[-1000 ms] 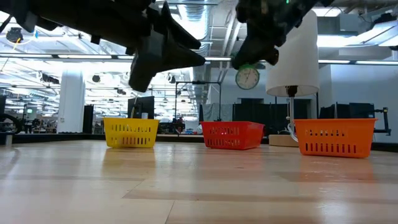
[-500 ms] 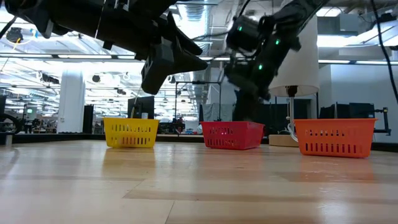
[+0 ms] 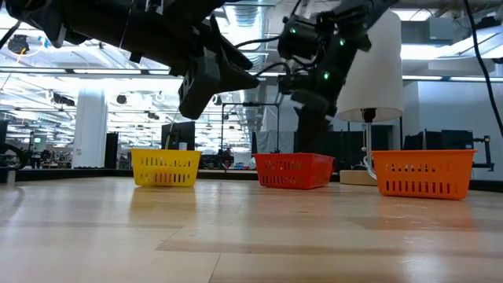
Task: Pick & Place Office items
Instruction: Put the green watch into the red basket, then return to home position
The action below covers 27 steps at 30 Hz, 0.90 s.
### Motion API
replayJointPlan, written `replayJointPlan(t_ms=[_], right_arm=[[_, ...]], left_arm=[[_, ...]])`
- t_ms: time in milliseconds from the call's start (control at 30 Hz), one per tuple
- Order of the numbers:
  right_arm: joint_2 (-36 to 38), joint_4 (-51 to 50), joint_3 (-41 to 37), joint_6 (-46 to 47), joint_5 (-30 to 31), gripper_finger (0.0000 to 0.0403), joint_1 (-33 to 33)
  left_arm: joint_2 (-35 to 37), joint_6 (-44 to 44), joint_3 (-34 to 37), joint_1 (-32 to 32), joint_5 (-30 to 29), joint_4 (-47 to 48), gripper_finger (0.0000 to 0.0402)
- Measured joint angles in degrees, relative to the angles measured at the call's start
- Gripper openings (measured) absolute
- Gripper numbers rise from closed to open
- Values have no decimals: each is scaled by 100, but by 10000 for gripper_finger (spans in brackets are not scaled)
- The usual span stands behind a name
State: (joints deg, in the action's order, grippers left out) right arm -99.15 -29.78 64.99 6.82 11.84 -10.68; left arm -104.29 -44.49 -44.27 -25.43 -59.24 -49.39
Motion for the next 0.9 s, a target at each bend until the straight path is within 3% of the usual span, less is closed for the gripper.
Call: replayJointPlan(t_ms=[133, 267, 400, 533, 733, 900], right_arm=[[0, -1232, 664, -190, 6, 175, 0], [4, -2506, 1476, 180, 15, 199, 64], [262, -3071, 2061, 153, 41, 203, 335], [977, -3171, 2177, -153, 259, 190, 716], [2619, -2562, 1312, -115, 502, 140, 1259], [3960, -1590, -131, 152, 455, 87, 1791]], left_arm=[[158, -193, 7, -93, -597, 25, 168], [763, 22, 4, -159, -1133, 68, 156], [1607, 443, 4, -193, -938, 174, 138], [2542, 519, 8, -225, -846, 845, 104], [4136, 1402, 556, -226, -502, 1520, 36], [5712, 1903, 1677, -209, 1115, 1808, 4]])
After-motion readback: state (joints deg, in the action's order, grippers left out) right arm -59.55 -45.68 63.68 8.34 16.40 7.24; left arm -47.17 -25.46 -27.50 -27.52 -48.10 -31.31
